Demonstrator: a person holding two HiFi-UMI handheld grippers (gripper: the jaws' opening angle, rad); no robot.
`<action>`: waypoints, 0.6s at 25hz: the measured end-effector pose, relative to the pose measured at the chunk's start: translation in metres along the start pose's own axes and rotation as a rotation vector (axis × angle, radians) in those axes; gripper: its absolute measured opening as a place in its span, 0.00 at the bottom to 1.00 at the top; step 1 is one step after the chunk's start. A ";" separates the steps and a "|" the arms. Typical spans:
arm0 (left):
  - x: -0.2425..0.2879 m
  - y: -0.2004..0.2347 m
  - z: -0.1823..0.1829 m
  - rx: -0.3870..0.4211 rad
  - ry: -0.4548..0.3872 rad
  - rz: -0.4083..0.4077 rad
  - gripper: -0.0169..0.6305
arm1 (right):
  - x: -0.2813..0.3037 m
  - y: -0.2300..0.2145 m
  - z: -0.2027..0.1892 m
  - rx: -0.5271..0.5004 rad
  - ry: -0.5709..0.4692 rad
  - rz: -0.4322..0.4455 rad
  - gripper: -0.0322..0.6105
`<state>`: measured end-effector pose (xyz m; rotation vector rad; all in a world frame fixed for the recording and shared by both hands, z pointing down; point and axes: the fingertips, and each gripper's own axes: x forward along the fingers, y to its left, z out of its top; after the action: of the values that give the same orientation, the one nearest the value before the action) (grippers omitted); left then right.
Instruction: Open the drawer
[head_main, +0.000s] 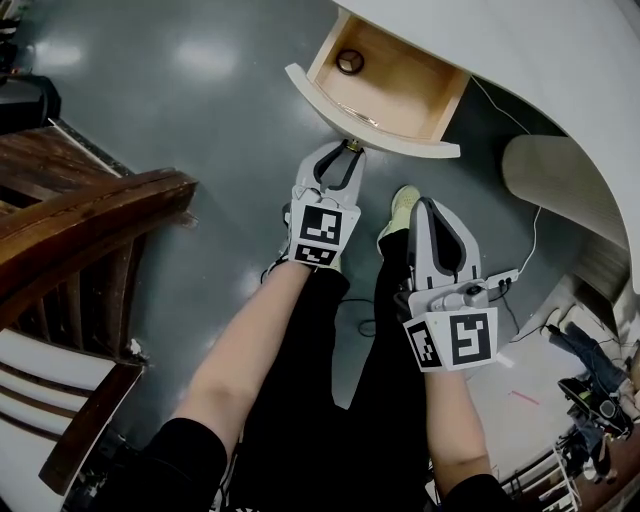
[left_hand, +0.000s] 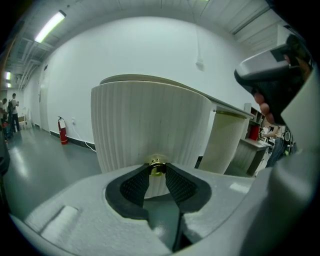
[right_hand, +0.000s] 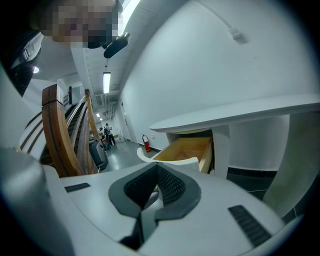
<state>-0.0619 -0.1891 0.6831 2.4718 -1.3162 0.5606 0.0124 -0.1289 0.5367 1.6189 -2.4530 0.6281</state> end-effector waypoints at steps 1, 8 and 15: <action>-0.003 0.000 -0.001 -0.001 0.003 -0.002 0.19 | -0.002 0.002 0.001 0.000 0.000 -0.001 0.07; -0.026 -0.001 -0.010 -0.012 0.023 -0.008 0.19 | -0.011 0.021 0.004 -0.005 0.002 -0.004 0.07; -0.040 -0.003 -0.020 -0.012 0.044 -0.016 0.19 | -0.019 0.029 0.005 -0.009 0.010 -0.011 0.07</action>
<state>-0.0844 -0.1498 0.6822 2.4436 -1.2784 0.5980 -0.0054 -0.1049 0.5180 1.6201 -2.4348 0.6213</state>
